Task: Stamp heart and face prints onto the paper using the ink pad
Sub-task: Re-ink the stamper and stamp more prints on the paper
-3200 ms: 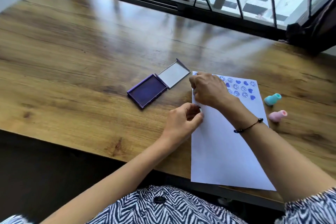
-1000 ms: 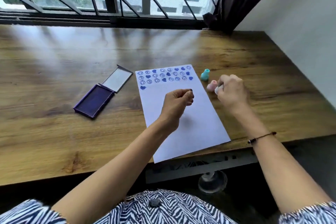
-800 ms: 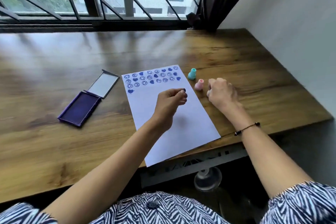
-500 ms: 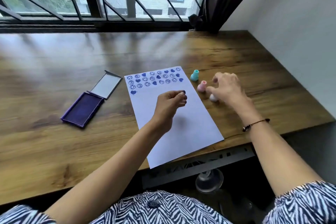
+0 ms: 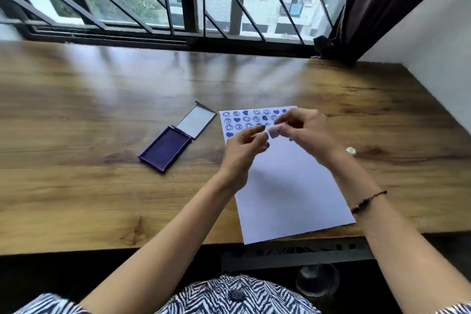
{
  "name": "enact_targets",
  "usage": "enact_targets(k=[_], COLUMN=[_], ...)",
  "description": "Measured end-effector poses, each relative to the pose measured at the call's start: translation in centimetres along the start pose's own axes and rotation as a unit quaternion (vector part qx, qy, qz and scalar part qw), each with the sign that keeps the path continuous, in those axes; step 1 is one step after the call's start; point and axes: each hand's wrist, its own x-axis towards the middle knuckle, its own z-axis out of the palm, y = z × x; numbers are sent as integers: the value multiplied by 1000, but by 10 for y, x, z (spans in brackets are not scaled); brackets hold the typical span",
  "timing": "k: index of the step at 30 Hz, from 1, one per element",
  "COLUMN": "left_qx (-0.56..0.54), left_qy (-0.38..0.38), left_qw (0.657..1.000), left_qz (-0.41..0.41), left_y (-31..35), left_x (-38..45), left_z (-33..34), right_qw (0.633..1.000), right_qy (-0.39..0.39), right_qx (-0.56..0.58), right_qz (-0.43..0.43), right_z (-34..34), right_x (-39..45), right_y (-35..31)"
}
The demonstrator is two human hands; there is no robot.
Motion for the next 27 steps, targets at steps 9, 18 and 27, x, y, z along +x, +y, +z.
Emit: enact_targets(k=[9, 18, 27], left_qx=[22, -151, -186], left_qy=[135, 250, 236], left_qw=[989, 956, 954], left_qz=[54, 21, 24], left_y=[18, 16, 14], left_x=[-26, -68, -78], left_z=[-72, -122, -127], right_qw=[987, 913, 870], right_qy=[-110, -168, -199], right_qx=[33, -105, -296], right_qz=[-111, -357, -340], right_z=[88, 158, 199], right_x=[2, 22, 34], right_y=[-28, -83, -67])
